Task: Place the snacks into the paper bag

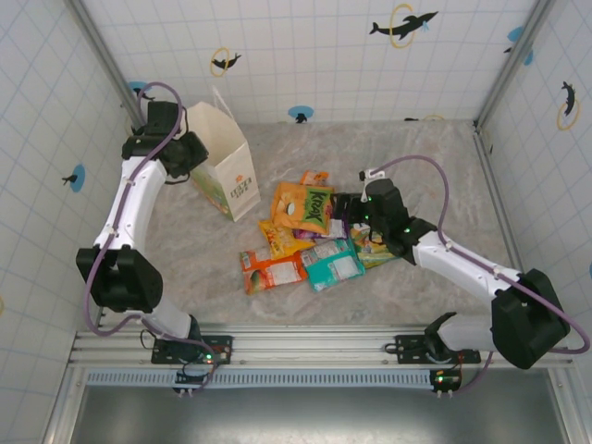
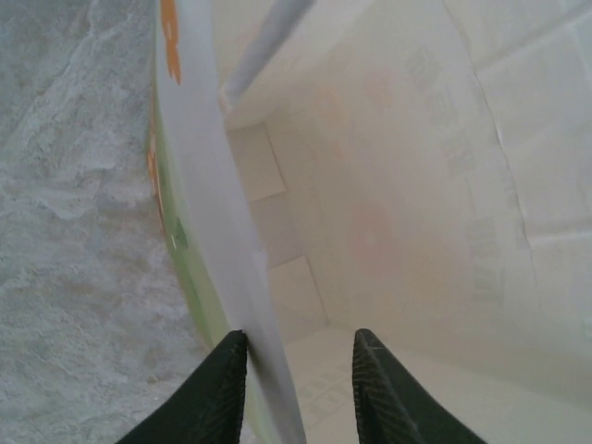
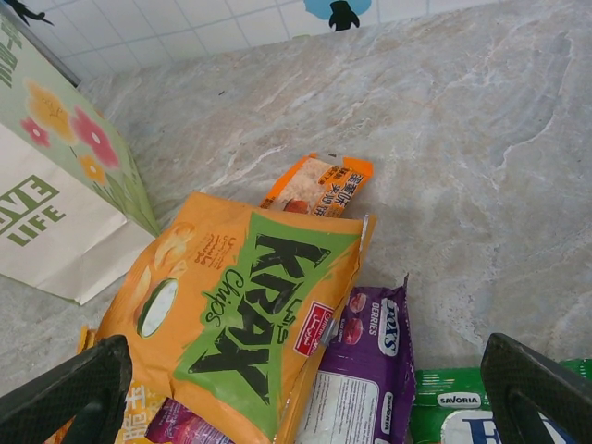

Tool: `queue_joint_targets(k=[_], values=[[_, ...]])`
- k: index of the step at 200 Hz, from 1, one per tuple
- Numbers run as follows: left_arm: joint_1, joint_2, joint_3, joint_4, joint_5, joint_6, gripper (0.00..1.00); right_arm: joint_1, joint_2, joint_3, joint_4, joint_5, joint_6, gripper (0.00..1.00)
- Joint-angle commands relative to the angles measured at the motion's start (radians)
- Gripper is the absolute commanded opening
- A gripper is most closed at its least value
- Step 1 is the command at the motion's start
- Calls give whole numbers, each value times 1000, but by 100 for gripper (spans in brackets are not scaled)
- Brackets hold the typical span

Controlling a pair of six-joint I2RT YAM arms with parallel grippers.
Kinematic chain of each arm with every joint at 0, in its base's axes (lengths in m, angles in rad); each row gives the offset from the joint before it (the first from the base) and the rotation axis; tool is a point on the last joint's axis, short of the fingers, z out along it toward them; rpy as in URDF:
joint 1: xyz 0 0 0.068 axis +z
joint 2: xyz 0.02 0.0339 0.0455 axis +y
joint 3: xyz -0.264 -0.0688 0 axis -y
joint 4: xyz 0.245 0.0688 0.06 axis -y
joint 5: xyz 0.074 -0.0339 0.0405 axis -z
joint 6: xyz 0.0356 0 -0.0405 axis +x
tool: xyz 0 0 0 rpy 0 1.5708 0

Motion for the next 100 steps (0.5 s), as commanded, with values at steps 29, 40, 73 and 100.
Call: queue_joint_targets(k=[29,40,73,100], values=[[6,-21,41,-75,-25,93,11,6,-24,-33,35,2,24,99],[16,-20,66,-98,-19,129,9,6,-32,-41,39,2,23,99],[42,-33,86,-125,57,313,1,8,-48,-60,42,-2,12,99],[64,-36,84,-167,112,474,0,10,-59,-69,42,-25,12,99]])
